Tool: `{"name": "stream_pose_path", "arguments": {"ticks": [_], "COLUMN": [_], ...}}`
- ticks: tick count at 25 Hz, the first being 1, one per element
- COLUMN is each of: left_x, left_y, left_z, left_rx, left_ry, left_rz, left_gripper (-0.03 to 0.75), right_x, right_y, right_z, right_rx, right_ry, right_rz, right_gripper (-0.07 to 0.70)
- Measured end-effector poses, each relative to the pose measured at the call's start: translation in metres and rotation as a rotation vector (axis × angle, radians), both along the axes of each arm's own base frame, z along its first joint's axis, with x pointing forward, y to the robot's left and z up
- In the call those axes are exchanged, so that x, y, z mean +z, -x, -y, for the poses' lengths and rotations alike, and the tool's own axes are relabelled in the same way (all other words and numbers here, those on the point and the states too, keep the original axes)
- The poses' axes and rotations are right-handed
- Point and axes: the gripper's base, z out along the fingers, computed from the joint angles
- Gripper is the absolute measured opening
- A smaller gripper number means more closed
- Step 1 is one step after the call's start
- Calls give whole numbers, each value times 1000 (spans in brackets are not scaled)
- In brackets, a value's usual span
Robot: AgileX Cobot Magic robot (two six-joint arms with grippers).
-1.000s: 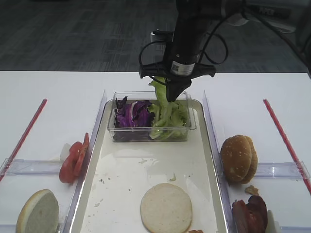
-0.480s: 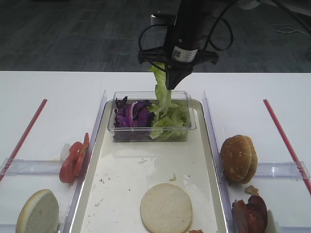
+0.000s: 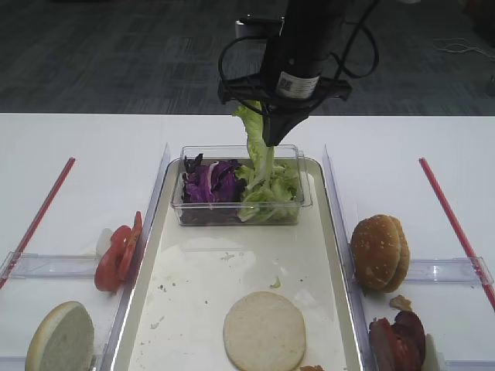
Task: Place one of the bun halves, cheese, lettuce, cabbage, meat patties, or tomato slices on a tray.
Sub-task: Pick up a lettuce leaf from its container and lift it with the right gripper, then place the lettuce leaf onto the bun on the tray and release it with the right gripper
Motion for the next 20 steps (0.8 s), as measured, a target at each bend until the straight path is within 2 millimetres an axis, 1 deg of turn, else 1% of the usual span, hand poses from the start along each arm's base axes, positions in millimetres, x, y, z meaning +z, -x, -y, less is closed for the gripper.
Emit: {"name": "stream_pose_path", "arguments": {"ticks": [3,9,13,20], "left_x": [0,0,0,0], "left_y": [0,0,0,0], "left_z": [0,0,0,0], "left_rx": [0,0,0,0], "left_ry": [0,0,0,0], "left_rz": [0,0,0,0], "left_gripper": [349,349,349,349], "right_x": [7,11,13,8], "right_y": [13,40,60,103], "right_z": [1,7,17,36], "right_rx": [27,73,81,98], "right_ry": [5,22,36,18], "right_rz": [-1,-29,-56,-108], "right_gripper": [36,36,36,36]}}
